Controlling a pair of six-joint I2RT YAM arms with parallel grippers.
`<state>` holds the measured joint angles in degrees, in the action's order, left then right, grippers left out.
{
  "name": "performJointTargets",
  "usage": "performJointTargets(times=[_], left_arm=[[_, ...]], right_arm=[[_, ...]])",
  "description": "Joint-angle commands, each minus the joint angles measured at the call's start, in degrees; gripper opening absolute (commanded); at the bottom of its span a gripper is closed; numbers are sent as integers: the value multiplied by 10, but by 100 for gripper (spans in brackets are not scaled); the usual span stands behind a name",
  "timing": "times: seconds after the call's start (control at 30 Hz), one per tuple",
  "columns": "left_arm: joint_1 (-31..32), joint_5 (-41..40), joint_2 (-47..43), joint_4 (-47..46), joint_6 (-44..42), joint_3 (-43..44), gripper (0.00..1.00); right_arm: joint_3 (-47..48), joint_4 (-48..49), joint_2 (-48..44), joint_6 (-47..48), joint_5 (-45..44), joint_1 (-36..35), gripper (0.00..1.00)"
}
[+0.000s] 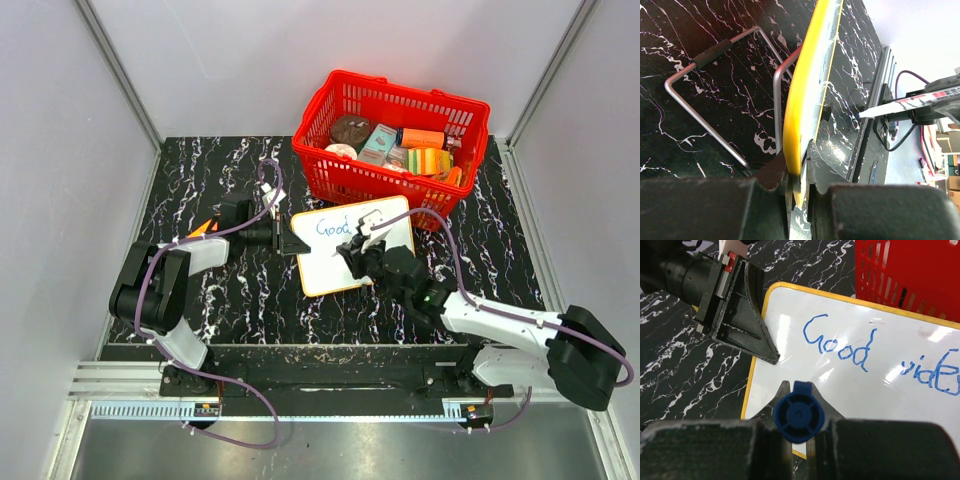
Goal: Write a sentence on the whiteboard
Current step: Write on the whiteboard at the whiteboard stand.
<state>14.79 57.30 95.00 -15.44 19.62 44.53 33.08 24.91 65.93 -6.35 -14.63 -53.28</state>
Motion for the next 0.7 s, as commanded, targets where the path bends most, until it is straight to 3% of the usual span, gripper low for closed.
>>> performJointTargets(times=[0.0,0.27,0.67], left_arm=[[9,-94,26,38,-71,-2,0],[9,-94,26,37,-72,-3,0],[9,-92,23,37,-72,-5,0]], right_arm=[[20,56,29,23,-53,-19,0],[24,74,58,29,-132,-42,0],[35,81,90,27,-167,-41,0]])
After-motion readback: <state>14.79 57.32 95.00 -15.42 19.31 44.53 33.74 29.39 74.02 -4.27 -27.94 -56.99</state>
